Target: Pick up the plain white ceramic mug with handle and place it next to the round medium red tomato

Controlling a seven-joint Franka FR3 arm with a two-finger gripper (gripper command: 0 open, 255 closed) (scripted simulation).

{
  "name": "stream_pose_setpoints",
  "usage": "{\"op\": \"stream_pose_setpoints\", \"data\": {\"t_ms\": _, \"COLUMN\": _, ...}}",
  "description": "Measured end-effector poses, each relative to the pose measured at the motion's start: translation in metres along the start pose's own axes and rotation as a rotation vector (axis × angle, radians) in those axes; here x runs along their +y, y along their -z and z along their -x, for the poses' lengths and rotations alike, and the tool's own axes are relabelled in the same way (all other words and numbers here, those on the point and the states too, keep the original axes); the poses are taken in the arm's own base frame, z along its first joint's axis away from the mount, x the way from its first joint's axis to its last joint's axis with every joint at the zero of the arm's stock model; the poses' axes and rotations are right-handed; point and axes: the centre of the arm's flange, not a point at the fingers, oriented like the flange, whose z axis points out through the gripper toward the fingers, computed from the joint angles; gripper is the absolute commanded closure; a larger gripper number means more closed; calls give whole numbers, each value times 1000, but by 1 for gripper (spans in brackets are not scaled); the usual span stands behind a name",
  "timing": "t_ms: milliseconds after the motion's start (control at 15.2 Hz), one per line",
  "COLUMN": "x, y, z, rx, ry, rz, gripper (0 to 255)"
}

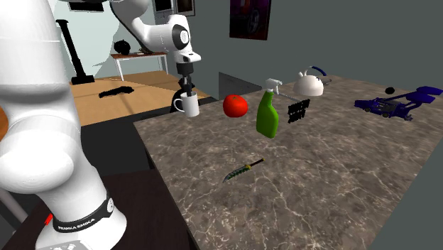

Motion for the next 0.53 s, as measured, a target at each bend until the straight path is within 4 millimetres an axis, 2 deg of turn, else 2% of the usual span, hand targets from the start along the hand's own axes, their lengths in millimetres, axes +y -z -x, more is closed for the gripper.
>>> {"op": "stream_pose_setpoints", "data": {"t_ms": 198, "x": 0, "y": -15, "z": 1, "rx": 0, "ry": 0, "rz": 0, "gripper": 255}}
{"op": "stream_pose_setpoints", "data": {"t_ms": 528, "x": -1, "y": -18, "z": 1, "rx": 0, "ry": 0, "rz": 0, "gripper": 255}}
